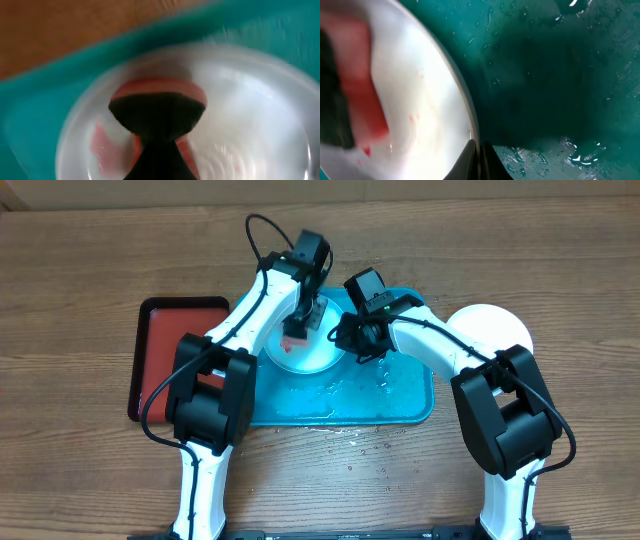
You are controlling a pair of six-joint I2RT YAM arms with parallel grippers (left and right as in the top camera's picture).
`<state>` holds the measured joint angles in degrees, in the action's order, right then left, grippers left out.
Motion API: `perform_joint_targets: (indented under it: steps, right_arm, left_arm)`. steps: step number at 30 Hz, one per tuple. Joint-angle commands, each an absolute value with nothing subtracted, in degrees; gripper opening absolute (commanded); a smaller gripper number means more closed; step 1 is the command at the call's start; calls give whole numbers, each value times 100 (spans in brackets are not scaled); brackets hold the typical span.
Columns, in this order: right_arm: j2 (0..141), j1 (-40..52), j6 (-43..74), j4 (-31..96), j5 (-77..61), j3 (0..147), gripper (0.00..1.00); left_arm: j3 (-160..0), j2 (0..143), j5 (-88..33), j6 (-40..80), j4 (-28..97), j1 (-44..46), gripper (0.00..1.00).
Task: Clean dirty plates on tray and stack at the side
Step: 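Scrub the light-blue plate with the sponge while the right gripper holds it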
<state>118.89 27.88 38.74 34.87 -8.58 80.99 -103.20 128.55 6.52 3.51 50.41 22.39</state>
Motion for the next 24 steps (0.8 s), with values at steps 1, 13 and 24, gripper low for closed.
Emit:
perform_joint_targets:
  steps: [1,13,24]
  right_arm:
    - [11977,2808,3811,3514,-775,7977,4]
    - [11977,2808,3787,3492,-775,7977,4]
    - [11977,2808,3787,3496,-777,7977,4]
  left_arm:
    - [-10326,12938,1378,934,4829,2244,4]
    - [-10326,12938,917,628,6532,2250,4]
    - [-10322,12940,-1118,-1260,5861,2252,4]
